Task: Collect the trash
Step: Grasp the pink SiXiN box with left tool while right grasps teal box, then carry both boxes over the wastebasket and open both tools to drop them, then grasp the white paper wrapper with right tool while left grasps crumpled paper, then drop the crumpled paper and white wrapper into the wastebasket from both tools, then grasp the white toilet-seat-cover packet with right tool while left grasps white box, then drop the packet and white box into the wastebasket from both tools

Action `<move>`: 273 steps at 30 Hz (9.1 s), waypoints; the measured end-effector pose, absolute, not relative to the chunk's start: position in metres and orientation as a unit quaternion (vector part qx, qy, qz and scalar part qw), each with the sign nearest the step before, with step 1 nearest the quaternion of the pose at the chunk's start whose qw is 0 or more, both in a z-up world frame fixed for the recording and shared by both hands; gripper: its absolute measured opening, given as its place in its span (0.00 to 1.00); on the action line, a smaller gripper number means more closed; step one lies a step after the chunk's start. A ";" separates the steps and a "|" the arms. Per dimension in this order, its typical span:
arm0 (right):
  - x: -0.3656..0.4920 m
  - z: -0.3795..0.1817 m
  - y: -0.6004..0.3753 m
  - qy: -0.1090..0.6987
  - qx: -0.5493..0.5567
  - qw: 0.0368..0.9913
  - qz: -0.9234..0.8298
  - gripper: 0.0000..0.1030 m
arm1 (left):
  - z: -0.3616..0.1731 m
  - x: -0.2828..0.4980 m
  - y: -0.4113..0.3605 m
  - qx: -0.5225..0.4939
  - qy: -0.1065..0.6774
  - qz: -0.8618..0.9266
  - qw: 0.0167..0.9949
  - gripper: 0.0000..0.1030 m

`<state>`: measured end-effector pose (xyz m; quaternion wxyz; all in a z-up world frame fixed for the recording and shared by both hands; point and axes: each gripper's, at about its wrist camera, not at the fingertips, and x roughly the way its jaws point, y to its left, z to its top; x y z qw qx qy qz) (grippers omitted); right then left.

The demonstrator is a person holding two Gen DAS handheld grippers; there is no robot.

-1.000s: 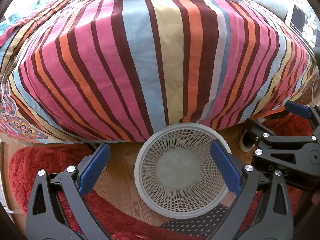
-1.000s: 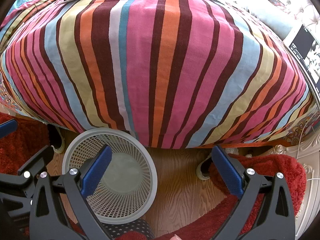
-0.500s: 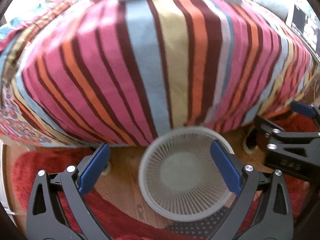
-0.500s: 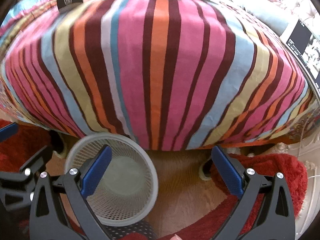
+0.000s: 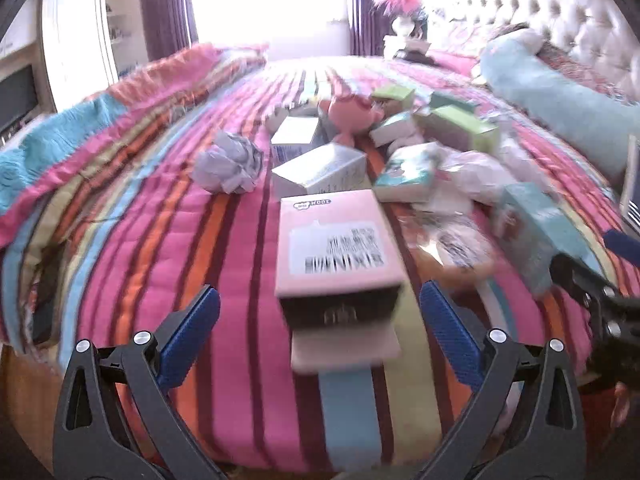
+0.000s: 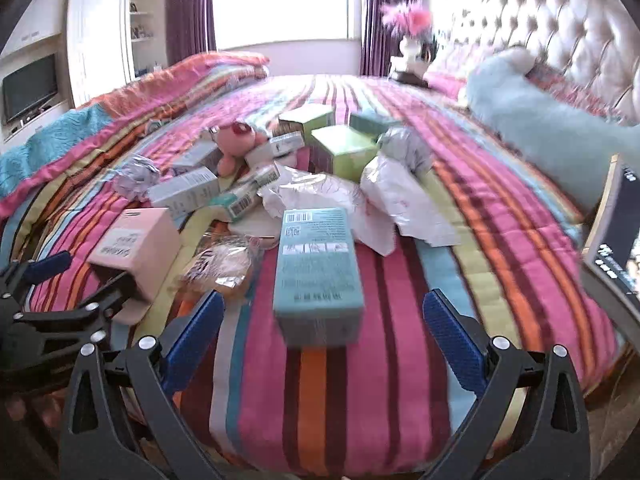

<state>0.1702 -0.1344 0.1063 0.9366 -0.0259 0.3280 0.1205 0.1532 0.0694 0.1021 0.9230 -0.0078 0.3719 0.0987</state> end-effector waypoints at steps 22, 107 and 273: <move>0.174 0.112 -0.146 0.347 -0.017 0.927 0.140 0.44 | 0.097 0.160 0.091 -0.029 0.370 0.078 0.925 0.61; 0.353 0.085 -0.198 0.423 -0.026 0.901 0.093 0.66 | 0.069 0.350 0.220 -0.095 0.449 0.182 0.869 0.79; 0.013 -0.060 -0.151 0.576 -0.100 0.782 0.218 0.81 | -0.077 -0.027 0.041 -0.088 0.628 0.035 0.773 0.88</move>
